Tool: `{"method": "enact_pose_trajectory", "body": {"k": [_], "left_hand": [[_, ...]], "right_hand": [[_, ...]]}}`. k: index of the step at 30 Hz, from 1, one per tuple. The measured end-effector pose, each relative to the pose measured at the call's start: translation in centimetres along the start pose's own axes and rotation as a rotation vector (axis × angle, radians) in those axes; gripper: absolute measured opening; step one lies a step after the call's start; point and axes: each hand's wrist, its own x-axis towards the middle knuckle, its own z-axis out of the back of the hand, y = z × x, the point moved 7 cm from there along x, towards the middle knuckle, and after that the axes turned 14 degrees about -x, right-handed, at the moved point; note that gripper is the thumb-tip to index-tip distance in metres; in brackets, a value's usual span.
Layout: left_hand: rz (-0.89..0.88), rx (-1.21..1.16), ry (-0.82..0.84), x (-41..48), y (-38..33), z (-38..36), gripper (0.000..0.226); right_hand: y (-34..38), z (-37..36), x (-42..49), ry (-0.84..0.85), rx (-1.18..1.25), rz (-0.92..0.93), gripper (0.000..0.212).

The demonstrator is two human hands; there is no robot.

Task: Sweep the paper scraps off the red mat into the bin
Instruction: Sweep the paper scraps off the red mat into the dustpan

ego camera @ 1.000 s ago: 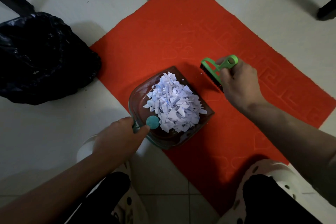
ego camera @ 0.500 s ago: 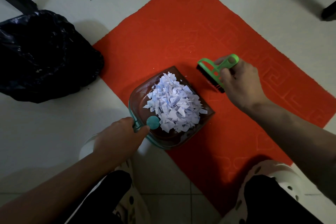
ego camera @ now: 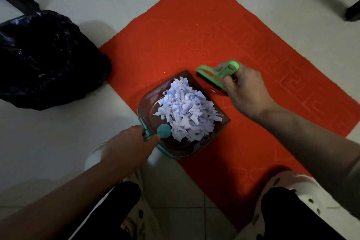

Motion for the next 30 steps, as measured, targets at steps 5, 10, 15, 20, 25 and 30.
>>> {"method": "enact_pose_trajectory", "body": {"k": [5, 10, 15, 20, 25, 30], "left_hand": [[-0.006, -0.004, -0.008, -0.2, -0.2, 0.2, 0.040], [-0.033, -0.035, -0.028, -0.5, -0.2, 0.3, 0.040], [-0.018, -0.059, -0.087, -1.0, 0.8, 1.3, 0.041], [0.072, -0.053, -0.147, -1.4, 3.4, 2.4, 0.043], [0.160, -0.118, -0.129, -1.2, 6.2, 2.6, 0.046], [0.154, -0.149, -0.100, -0.9, 6.6, 2.5, 0.046]], "right_hand": [[-1.4, -0.5, 0.6, 0.026, -0.081, -0.089, 0.022], [0.7, -1.2, 0.4, 0.083, 0.018, -0.006, 0.023], [-0.3, 0.7, 3.3, -0.078, -0.024, -0.049, 0.024], [-1.0, 0.4, 6.4, -0.090, -0.152, -0.100, 0.027], [-0.9, -1.4, 7.0, -0.022, -0.192, -0.115, 0.027], [2.7, -3.1, 4.7, 0.116, -0.089, -0.007, 0.026]]}}
